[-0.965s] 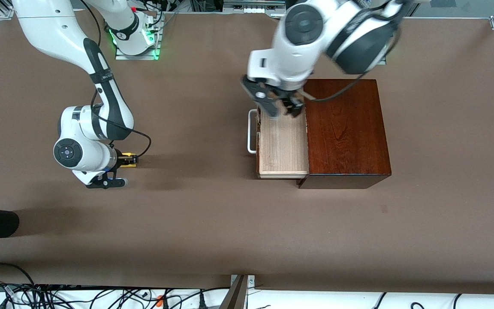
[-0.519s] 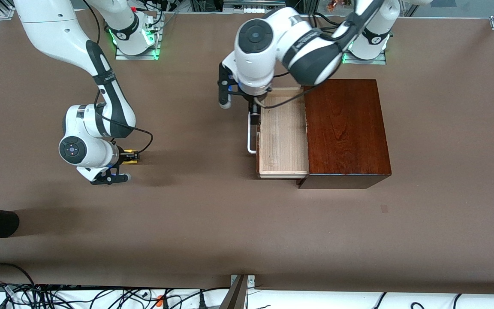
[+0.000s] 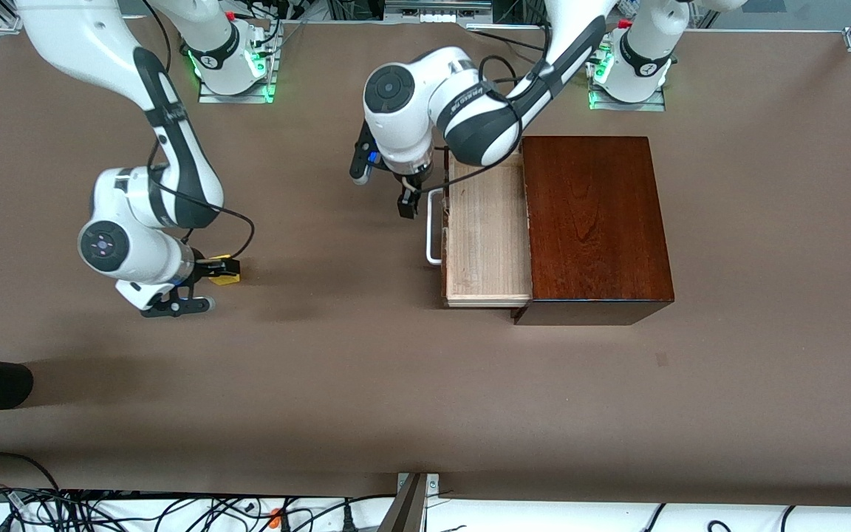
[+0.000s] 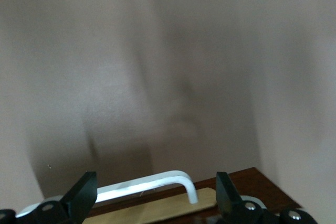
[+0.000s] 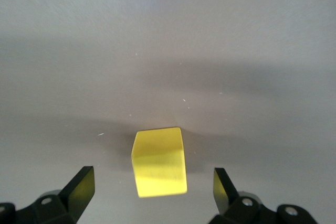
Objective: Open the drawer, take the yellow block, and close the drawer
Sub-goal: 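Place the cube on the table while the left gripper reaches the drawer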
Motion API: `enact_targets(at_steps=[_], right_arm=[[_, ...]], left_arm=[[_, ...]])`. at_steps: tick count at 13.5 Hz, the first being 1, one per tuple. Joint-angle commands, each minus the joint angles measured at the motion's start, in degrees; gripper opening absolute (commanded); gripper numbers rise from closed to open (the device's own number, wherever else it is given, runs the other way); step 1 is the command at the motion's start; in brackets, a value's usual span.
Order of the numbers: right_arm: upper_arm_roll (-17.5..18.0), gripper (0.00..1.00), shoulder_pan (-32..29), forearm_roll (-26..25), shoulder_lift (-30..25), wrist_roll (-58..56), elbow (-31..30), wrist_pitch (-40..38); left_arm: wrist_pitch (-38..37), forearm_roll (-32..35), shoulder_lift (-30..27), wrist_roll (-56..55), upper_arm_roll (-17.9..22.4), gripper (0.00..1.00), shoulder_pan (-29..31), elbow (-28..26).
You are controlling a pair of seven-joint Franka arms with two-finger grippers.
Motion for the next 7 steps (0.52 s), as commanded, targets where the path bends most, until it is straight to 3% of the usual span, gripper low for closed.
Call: enact_targets(at_steps=[1,5,7], right_arm=[[-1.03,1.00,-0.46,0.80,-5.24,-0.46,2.46,-6.75],[-4.10,1.00,-0.46,0.63,-11.58,-1.60,6.67,-12.90],[-4.11,1.00,-0.46,0.54,-11.32,-1.17,12.98,-18.61]], left_arm=[[0.08,3.31,2.74,1.49,0.30,1.00,-0.41,2.30],[0.00,4.90,2.57,1.40,0.74,1.00,0.64,2.30],[0.00,4.99,2.39,1.22,1.53,1.00,0.73,2.30]])
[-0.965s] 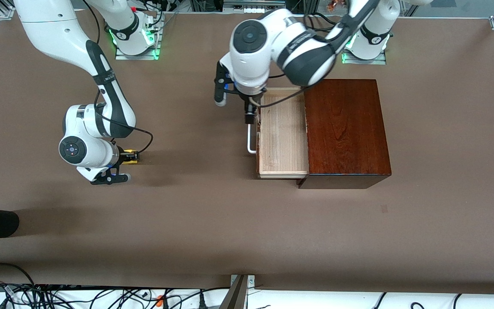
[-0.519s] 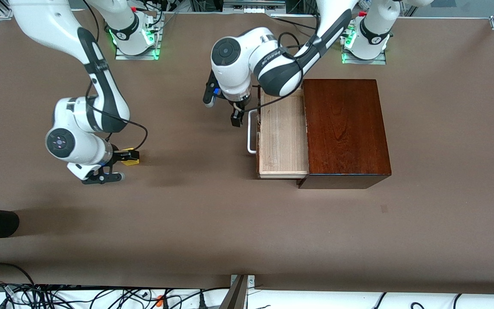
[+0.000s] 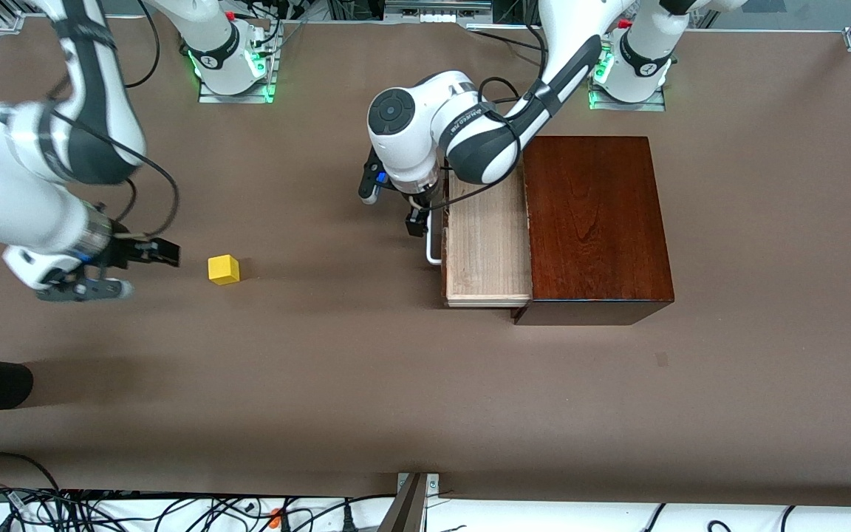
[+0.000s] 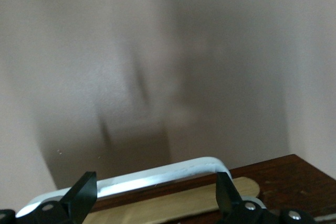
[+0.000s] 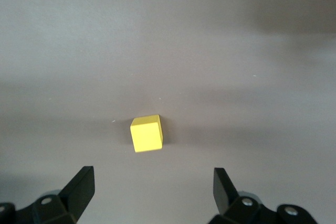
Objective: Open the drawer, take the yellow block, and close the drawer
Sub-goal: 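Place the cube on the table while the left gripper reaches the drawer, then push the drawer shut with the left gripper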
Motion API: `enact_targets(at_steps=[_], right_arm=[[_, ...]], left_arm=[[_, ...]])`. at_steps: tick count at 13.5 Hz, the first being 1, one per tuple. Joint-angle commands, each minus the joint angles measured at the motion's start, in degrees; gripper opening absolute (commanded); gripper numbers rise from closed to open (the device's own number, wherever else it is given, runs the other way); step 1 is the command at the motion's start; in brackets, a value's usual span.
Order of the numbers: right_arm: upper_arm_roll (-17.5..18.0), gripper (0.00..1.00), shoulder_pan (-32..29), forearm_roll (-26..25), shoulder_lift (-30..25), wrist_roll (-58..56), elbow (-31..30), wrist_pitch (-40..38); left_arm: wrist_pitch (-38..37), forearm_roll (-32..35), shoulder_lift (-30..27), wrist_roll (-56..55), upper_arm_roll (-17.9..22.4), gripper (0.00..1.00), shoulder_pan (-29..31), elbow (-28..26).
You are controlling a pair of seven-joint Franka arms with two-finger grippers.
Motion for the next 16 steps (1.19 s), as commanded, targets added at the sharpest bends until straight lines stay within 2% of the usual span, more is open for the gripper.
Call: enact_targets(at_steps=[1,4,5,7,11,13,14,16], right_arm=[[0.30,1.00,-0.25,0.54,0.32,-0.09,7.84,-5.77],[-1.10,1.00,-0.60,-0.07,0.15,-0.35,14.78,-12.07],[-2.24,1.00,-0.51,-0.34,0.23,-0.27,17.94,-13.32],[-4.09,1.00,-0.69,0.27,0.50,-1.14,20.43,-13.85],[-3.75,1.00,0.02,-1.04,-4.50,0.17,19.74,-23.95],[-4.10,1.00,0.02,-1.48,-9.05,0.17,13.70,-23.01],[-4.01,1.00,0.02,-2.09,-11.26,0.00,9.93,-20.04],[-2.61,1.00,0.19,-3.94,-11.98,0.09,9.36,-20.18]], left_arm=[[-0.47,1.53,0.30,1.05,0.92,1.00,0.16,1.50],[-1.08,1.53,0.03,0.26,1.89,1.00,0.42,0.80],[-1.61,1.53,-0.14,-0.09,2.15,1.00,0.51,0.62],[-3.27,2.84,-0.76,-0.62,2.42,1.00,0.51,0.00],[-8.90,5.57,-1.81,-3.61,2.33,1.00,0.42,-0.08],[-10.66,5.57,-1.99,-3.69,2.42,1.00,0.60,-0.08],[-11.71,5.57,-2.08,-3.70,2.42,1.00,0.60,-0.08],[-13.99,5.66,-2.08,-3.96,2.77,1.00,0.86,-0.26]])
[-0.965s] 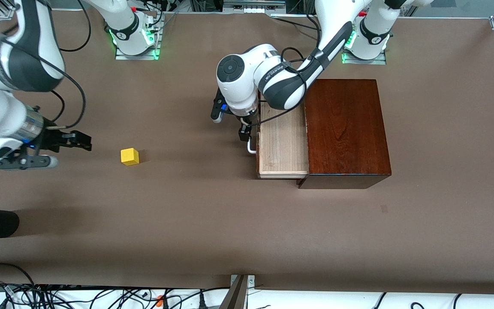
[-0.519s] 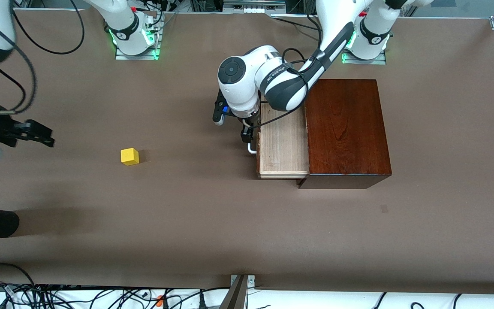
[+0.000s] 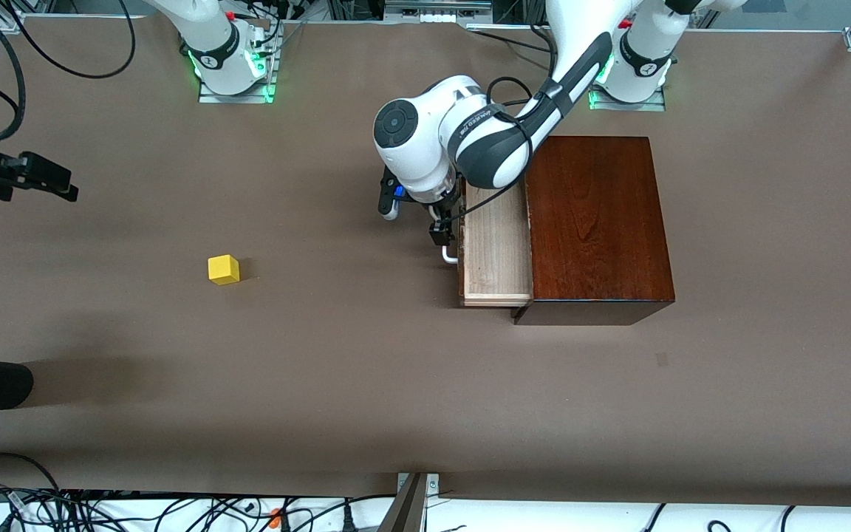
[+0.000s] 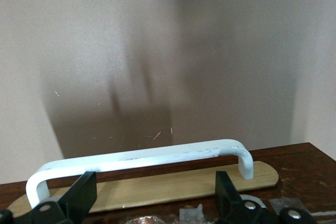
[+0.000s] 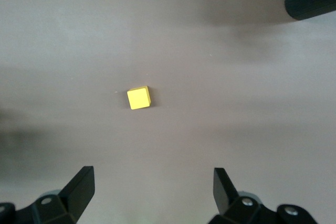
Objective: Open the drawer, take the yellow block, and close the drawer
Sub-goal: 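Push the drawer shut with the left gripper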
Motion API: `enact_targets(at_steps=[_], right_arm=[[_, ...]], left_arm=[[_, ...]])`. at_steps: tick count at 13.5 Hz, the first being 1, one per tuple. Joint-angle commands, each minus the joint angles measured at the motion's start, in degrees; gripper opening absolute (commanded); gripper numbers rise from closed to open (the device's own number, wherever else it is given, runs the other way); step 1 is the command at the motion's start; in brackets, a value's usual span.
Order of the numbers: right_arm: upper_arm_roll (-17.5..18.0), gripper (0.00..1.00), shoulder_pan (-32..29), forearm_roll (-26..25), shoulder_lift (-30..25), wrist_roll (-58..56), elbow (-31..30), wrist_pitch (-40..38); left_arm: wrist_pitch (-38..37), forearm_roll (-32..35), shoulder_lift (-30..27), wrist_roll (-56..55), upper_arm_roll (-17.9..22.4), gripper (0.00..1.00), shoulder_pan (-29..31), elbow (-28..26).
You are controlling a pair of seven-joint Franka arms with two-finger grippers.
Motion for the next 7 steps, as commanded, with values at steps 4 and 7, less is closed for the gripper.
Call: enact_targets(at_steps=[4,7], right_arm=[[11.95,1.00,-11.18,-1.70,-4.13,0.36,-4.63,-0.22],[12.32,1.00,-12.34,-1.70,-3.78,0.36,-4.45,-0.13]], left_arm=[[-7.06,2.80,-2.96,1.01,1.74,1.00,3.29,-4.20],[-8.55,2.80,-3.23,1.01,1.74,1.00,3.81,-4.37]])
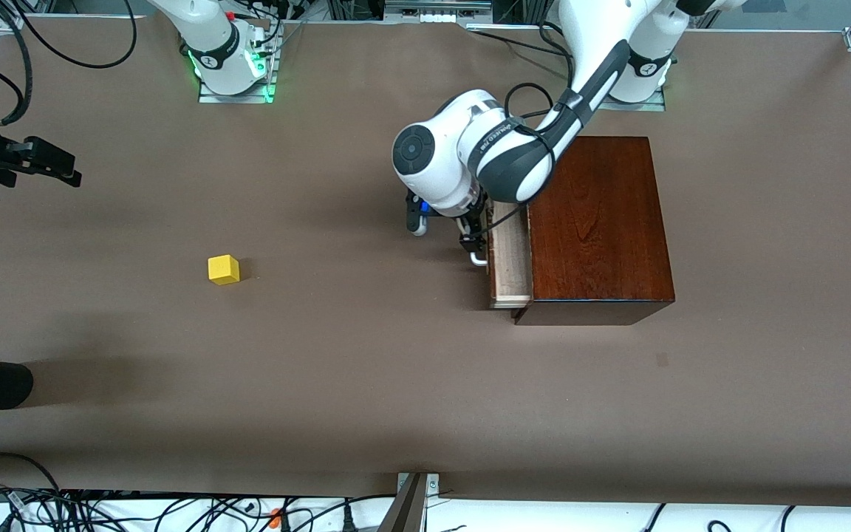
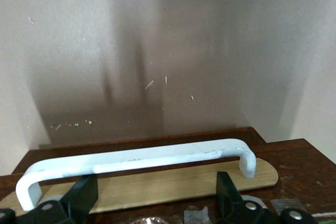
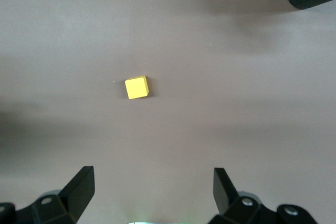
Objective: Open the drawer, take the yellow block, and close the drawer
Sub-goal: 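Push the drawer shut with the left gripper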
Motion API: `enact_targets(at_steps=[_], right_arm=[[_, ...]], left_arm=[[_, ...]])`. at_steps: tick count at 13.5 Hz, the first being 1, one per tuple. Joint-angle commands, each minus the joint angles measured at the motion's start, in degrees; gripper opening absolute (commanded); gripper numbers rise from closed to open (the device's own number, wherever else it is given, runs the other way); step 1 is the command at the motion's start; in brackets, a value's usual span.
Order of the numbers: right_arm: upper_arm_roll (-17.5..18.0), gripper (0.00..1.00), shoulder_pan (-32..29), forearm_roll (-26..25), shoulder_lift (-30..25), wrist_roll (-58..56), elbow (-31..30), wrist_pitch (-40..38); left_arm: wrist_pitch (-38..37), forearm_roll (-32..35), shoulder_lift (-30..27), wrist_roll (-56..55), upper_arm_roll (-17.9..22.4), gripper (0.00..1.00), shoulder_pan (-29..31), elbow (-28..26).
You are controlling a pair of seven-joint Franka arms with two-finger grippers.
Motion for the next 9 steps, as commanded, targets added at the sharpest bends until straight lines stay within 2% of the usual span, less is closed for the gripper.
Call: enact_targets(at_steps=[1,3,9], right_arm=[[1.82,1.00,-2.22,-0.57,-1.40,0.09,-1.32,0.04],[5.49,1.00,-5.89,-0.57,-1.40,0.08,-1.32,-0.04],[5.95,1.00,-6.09,-0.66,-1.14,0.08,-0.88,-0.13]], left_arm=[[-2.15,2.46,-2.76,1.34,0.71,1.00,1.49,-3.53],[-3.74,2.46,-2.85,1.34,0.62,1.00,3.08,-3.53],[-5.59,3.78,-2.76,1.17,0.71,1.00,4.67,-4.06]])
